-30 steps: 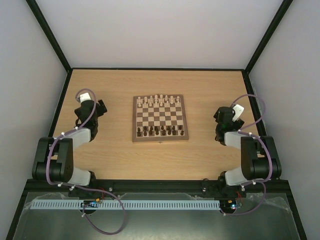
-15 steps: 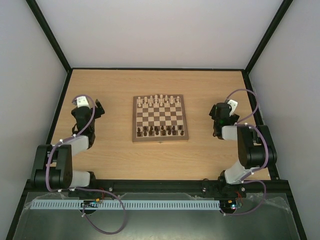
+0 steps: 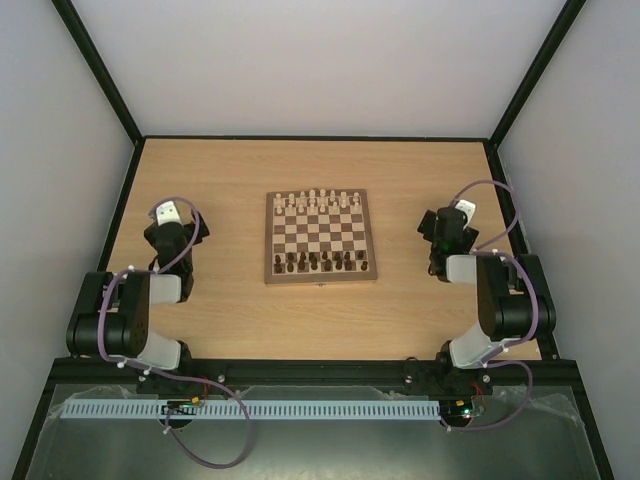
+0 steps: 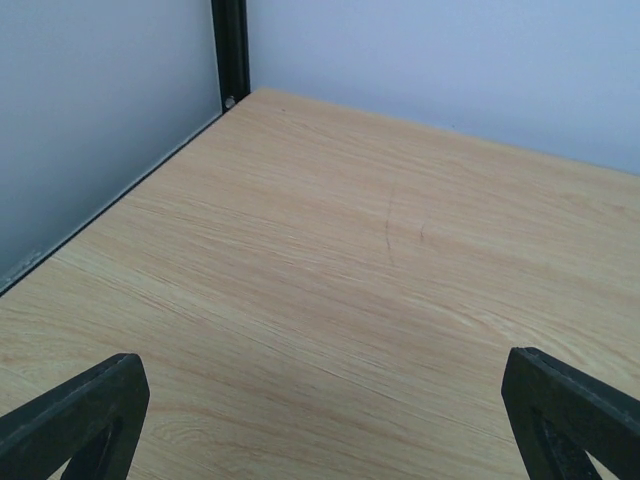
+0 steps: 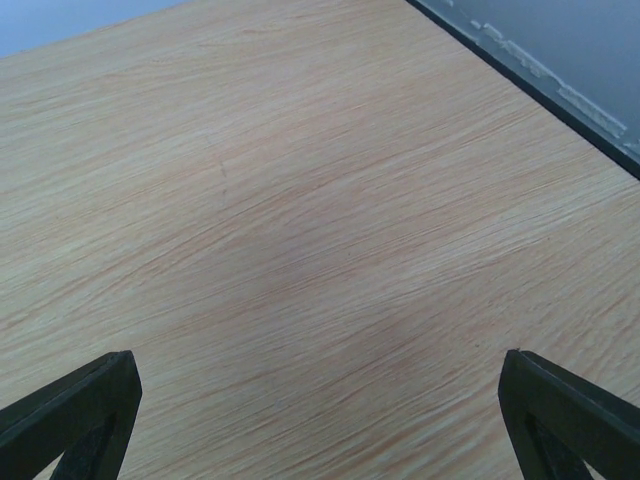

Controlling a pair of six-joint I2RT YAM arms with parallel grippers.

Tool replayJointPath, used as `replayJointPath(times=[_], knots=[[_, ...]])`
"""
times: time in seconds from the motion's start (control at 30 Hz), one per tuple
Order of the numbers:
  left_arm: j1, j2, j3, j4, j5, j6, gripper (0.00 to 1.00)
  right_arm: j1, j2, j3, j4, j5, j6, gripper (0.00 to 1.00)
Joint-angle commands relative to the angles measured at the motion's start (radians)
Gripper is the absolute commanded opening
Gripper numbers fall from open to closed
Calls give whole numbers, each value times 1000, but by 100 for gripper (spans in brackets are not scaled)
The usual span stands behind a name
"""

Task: Set up the chess pieces on the board
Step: Reset both arms

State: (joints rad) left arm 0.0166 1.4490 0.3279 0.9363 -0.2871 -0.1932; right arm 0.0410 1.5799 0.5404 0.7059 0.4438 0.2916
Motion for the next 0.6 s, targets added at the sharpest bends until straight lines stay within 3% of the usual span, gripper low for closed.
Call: replayJointPath(times=[0.0,0.17,0.47,0.57], knots=[[-19,34,31,59,-24,37,100,-2,-37,-63,124,-83,-54,99],[-17,64,-68,268,78,82,100,113,-75,-178,313,-41,-198,99],[-25,64,-64,256,83,92,99,111,-72,-195,336,43,-156,99],[-24,63,-65,257,83,93,100,111,-102,-264,437,75,-139,99]])
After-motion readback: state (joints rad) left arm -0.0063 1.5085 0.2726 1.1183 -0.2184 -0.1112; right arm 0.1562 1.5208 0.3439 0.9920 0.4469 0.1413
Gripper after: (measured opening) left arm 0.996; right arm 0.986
